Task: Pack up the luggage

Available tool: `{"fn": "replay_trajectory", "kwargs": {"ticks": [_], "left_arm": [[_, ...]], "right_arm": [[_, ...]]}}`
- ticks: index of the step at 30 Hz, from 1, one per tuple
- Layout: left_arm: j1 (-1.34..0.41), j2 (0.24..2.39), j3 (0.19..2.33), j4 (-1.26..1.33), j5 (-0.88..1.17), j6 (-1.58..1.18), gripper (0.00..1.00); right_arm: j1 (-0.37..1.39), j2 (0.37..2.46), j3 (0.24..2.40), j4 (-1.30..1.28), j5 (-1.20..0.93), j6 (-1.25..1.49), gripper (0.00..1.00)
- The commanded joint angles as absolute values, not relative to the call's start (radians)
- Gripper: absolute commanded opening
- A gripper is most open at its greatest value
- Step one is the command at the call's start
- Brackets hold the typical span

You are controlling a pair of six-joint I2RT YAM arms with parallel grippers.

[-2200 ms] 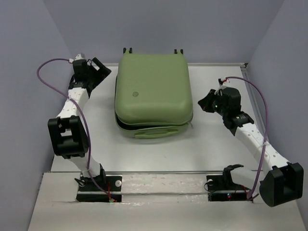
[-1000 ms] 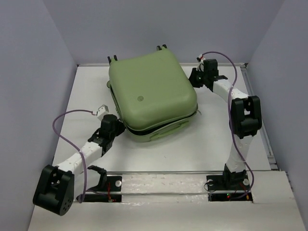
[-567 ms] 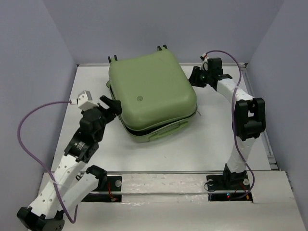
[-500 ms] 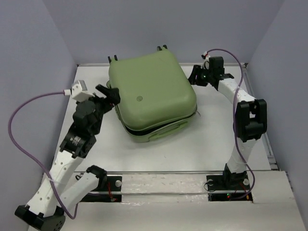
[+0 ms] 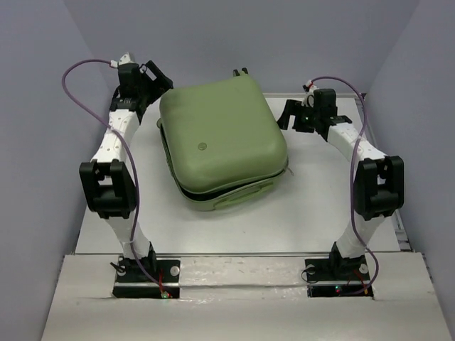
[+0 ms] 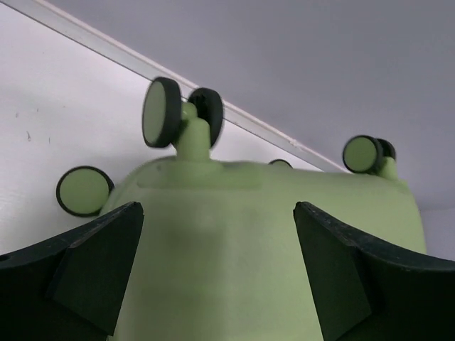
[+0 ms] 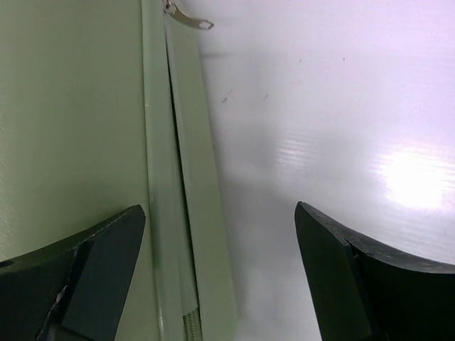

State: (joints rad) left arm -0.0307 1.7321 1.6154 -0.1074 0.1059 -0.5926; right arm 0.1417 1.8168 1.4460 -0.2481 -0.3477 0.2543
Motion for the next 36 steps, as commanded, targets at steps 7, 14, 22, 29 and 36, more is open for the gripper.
{"fn": "replay_trajectory", "kwargs": {"ticks": [7,14,22,29,36], "left_arm": [[0.086,2.147,2.093,-0.068,0.457,-0.627,0.99],[0.087,2.388,2.287,0.092,0.61,-0.762,0.99],[0.072,2.506,2.28,0.328,0.73,-0.919,0.99],[0.069,2.439,2.097,0.503,0.77,-1.012,0.94],[0.069,2.341,2.019,0.561,0.776,-1.035,0.27]], "right_arm": [[0.173,1.713,1.247,-0.14,-0.445,0.291,0.94],[0.173,1.703,1.151,-0.106,-0.463,0.267,0.95],[0.173,1.707,1.149,-0.097,-0.436,0.264,0.97],[0.173,1.72,1.154,-0.092,-0.437,0.275,0.97],[0.173,1.706,1.164,-0.094,-0.43,0.296,0.97]]}}
